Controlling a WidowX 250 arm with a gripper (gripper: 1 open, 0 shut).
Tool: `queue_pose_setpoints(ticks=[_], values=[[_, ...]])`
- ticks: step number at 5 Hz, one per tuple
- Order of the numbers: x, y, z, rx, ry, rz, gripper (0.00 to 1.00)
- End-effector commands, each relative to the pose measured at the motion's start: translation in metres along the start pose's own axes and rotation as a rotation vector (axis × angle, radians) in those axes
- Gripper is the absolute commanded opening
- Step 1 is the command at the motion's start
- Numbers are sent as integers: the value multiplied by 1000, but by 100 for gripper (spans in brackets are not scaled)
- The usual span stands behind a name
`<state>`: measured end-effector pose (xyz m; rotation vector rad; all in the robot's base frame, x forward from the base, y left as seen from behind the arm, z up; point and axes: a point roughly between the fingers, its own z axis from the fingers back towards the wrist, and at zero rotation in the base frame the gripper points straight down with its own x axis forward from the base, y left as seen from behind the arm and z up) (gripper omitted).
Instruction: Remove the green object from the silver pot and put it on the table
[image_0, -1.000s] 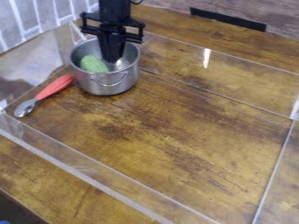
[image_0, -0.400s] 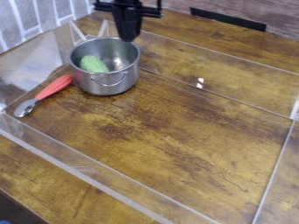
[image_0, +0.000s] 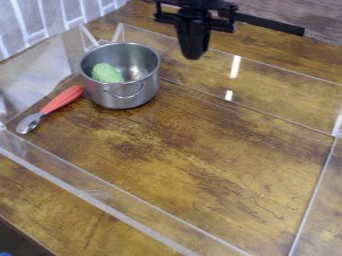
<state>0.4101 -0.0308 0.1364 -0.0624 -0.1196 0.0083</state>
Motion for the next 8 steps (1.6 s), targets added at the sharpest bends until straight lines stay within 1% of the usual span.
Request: queue_pose_setpoints(ticks=[1, 2, 4, 5, 6, 7, 8], values=[[4, -13, 26, -4, -74, 34, 0], [7, -16, 19, 6, -71, 87, 0], [19, -23, -17, -1, -56, -18, 0], [17, -23, -9, -12, -60, -34, 100], [15, -17, -3, -20, -60, -32, 100], [12, -15, -9, -19, -35, -37, 100], [9, -14, -20, -17, 3, -39, 100]])
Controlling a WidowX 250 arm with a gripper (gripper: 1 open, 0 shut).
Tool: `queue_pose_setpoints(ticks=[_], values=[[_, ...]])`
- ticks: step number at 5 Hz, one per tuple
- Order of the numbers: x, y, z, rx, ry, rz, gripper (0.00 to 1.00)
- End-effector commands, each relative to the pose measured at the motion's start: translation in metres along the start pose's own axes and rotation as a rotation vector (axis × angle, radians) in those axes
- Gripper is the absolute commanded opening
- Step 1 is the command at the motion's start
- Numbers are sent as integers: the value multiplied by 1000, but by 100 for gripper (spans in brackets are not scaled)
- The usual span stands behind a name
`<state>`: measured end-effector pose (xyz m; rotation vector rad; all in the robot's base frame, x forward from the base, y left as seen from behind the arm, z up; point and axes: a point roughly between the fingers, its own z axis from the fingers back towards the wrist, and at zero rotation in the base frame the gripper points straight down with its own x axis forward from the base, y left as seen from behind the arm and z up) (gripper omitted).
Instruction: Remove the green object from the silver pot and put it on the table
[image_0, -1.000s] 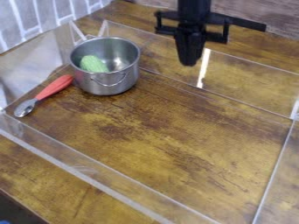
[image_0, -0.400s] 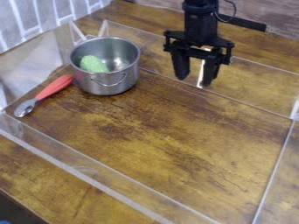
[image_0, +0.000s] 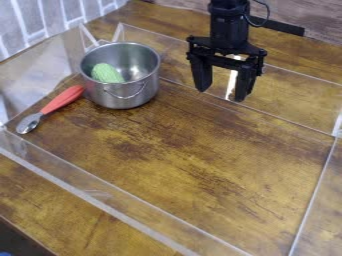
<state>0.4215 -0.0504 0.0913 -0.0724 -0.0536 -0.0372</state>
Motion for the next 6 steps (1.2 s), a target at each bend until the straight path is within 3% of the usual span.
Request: queue_pose_setpoints(ticks=[1, 2, 4, 5, 6], values=[[1, -6, 19, 2, -31, 74, 100], [2, -13, 11, 9, 1, 144, 100], [19, 6, 6, 15, 43, 51, 100], [9, 6, -3, 19, 80, 19, 100], [-3, 24, 11, 25, 72, 7, 100]])
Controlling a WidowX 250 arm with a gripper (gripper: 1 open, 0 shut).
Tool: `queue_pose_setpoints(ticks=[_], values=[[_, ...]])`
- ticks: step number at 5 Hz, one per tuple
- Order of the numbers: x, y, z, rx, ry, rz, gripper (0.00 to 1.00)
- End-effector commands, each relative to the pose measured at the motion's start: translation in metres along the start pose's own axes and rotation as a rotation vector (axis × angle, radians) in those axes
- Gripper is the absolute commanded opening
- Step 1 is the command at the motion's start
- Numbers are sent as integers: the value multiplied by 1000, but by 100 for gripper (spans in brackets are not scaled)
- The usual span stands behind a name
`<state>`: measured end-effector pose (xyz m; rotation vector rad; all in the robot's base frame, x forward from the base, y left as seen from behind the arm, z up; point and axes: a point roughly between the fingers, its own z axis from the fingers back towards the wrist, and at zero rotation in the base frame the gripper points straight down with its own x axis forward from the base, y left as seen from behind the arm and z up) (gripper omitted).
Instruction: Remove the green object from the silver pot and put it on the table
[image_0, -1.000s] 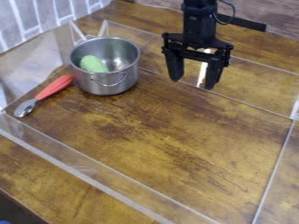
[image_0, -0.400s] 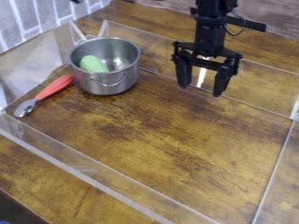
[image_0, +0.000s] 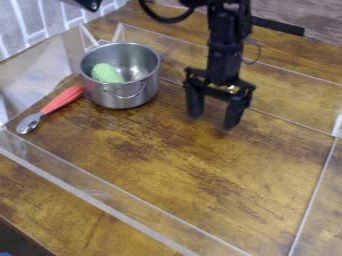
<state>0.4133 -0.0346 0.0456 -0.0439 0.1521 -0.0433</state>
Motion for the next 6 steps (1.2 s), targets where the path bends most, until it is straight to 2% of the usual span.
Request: queue_pose_setpoints(ticks=[1, 2, 4, 5, 6], values=[[-14, 17, 75, -7, -170, 68, 100], [-17, 20, 66, -4, -152, 116, 100], [-36, 55, 71, -3, -178, 135, 100], [-41, 60, 64, 0, -163, 129, 100], [-41, 57, 53, 1, -144, 148, 100]])
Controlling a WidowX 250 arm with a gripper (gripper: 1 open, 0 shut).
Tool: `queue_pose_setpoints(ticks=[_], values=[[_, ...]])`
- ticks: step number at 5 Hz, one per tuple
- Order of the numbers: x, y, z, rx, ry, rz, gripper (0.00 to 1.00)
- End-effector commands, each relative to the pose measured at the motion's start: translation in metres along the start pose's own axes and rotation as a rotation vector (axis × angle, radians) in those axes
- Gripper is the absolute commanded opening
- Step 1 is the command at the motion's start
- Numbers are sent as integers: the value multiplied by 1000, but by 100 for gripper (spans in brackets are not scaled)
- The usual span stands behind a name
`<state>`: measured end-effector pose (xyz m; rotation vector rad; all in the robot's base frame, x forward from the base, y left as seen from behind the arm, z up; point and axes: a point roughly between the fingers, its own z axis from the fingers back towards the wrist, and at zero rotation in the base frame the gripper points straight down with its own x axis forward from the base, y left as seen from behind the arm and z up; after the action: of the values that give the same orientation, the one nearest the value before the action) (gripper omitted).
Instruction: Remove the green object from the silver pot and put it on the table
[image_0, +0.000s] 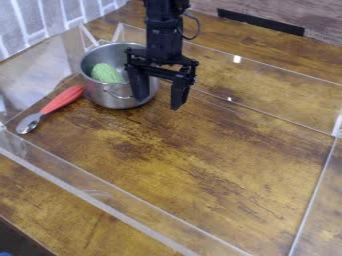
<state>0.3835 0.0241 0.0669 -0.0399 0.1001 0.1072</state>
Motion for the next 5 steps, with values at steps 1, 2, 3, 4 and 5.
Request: queue_pose_setpoints(ticks=[1, 2, 3, 4, 5], values=[[-4, -4, 20, 6, -63, 17, 100], [-4, -10, 15, 15, -34, 10, 100], [-5, -16, 8, 25, -1, 4, 100], [4, -17, 11, 24, 6, 62, 100], [6, -20, 5, 25, -1, 82, 100]])
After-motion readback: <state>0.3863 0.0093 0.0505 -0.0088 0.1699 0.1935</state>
